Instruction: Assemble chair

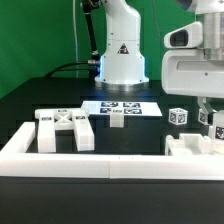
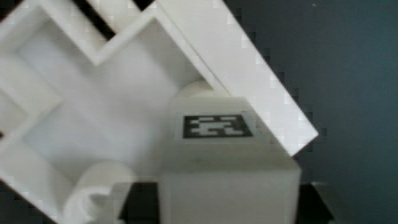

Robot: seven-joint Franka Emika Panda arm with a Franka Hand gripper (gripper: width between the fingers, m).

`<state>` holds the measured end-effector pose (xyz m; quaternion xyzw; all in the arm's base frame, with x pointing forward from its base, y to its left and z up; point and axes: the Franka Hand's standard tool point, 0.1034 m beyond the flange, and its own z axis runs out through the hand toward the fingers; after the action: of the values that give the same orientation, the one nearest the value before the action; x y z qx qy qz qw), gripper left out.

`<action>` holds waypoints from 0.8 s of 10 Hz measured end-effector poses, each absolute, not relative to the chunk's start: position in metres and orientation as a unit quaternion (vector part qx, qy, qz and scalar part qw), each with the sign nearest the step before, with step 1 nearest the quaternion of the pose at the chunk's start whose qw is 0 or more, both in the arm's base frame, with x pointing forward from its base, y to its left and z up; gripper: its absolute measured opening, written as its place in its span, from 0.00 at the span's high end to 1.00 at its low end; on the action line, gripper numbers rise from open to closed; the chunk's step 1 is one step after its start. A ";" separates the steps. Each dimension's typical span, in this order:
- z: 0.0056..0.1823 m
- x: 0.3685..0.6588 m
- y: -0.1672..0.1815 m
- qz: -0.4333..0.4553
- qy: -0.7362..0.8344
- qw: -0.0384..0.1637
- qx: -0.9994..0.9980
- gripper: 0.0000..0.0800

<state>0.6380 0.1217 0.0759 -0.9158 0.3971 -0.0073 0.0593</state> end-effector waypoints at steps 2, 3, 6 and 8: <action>0.076 0.638 0.122 0.000 0.491 0.061 -0.869 0.64; 0.076 0.637 0.124 0.003 0.541 0.060 -0.839 0.64; 0.076 0.637 0.124 0.003 0.540 0.060 -0.839 0.53; 0.076 0.637 0.126 0.001 0.506 0.059 -0.860 0.36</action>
Offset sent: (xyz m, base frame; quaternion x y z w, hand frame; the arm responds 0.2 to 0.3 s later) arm -0.0017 0.0004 0.0024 -0.0076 0.0103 0.1301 0.9914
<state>0.6369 0.1255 0.0761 -0.8604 0.5063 0.0014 0.0588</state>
